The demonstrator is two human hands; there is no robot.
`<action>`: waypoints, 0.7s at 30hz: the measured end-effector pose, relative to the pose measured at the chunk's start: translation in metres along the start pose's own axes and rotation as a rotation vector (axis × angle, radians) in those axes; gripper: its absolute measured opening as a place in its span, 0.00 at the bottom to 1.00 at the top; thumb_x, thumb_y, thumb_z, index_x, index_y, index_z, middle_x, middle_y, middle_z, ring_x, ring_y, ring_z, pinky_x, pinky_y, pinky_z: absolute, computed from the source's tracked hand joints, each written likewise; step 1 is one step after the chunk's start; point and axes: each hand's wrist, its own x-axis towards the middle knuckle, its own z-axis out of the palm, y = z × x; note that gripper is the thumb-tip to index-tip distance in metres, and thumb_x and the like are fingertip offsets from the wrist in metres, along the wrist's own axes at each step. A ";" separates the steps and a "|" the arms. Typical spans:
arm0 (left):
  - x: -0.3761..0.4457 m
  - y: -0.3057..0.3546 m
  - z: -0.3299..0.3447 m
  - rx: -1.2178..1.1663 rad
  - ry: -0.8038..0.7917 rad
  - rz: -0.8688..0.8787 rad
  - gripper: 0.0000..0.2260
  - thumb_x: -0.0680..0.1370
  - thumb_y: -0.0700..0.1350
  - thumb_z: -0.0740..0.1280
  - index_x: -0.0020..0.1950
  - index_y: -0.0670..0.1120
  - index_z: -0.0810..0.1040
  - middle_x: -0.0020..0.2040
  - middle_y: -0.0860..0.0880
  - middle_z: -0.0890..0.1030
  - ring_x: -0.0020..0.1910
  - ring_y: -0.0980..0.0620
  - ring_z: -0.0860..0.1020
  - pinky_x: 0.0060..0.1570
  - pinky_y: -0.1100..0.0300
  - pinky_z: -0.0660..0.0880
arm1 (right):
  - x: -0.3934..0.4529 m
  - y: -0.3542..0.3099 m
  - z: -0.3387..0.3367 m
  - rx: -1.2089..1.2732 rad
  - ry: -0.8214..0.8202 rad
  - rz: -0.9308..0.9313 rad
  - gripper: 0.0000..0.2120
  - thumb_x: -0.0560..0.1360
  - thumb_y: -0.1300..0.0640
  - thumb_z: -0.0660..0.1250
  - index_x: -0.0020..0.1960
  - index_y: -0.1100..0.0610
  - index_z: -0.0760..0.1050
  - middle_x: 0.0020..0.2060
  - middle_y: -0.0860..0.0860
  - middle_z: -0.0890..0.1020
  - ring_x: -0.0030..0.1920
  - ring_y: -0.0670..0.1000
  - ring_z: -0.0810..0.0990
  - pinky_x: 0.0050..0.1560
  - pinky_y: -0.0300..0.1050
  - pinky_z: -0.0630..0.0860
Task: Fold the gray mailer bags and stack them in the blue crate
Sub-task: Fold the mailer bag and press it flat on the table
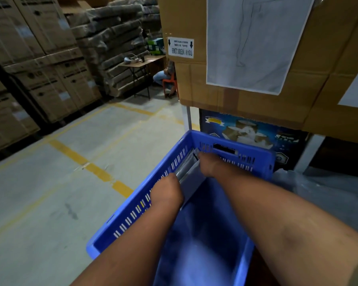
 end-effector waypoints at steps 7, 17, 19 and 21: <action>-0.011 0.003 -0.007 0.082 -0.028 0.058 0.14 0.78 0.42 0.67 0.64 0.45 0.79 0.60 0.44 0.85 0.60 0.40 0.84 0.56 0.47 0.81 | 0.005 0.003 0.002 -0.189 0.000 -0.051 0.31 0.77 0.60 0.71 0.77 0.52 0.65 0.63 0.59 0.78 0.64 0.63 0.79 0.63 0.57 0.77; -0.016 -0.012 0.000 0.063 -0.042 0.083 0.19 0.71 0.44 0.75 0.60 0.47 0.77 0.59 0.43 0.84 0.60 0.38 0.83 0.55 0.46 0.80 | -0.012 -0.011 0.017 -0.127 -0.162 -0.084 0.23 0.85 0.61 0.59 0.79 0.56 0.63 0.74 0.61 0.72 0.72 0.63 0.74 0.70 0.52 0.70; -0.017 -0.011 0.001 0.081 -0.006 0.101 0.18 0.71 0.46 0.75 0.59 0.48 0.76 0.57 0.44 0.84 0.58 0.38 0.84 0.52 0.47 0.80 | -0.022 -0.013 0.008 -0.105 -0.148 -0.054 0.27 0.85 0.61 0.60 0.83 0.56 0.60 0.75 0.62 0.72 0.72 0.63 0.74 0.68 0.51 0.71; -0.022 -0.008 -0.005 0.101 0.044 0.132 0.17 0.73 0.48 0.74 0.59 0.49 0.75 0.55 0.45 0.84 0.56 0.38 0.84 0.49 0.47 0.80 | -0.033 -0.012 -0.002 -0.181 -0.144 -0.060 0.24 0.85 0.59 0.61 0.80 0.57 0.63 0.71 0.61 0.75 0.70 0.62 0.76 0.68 0.51 0.72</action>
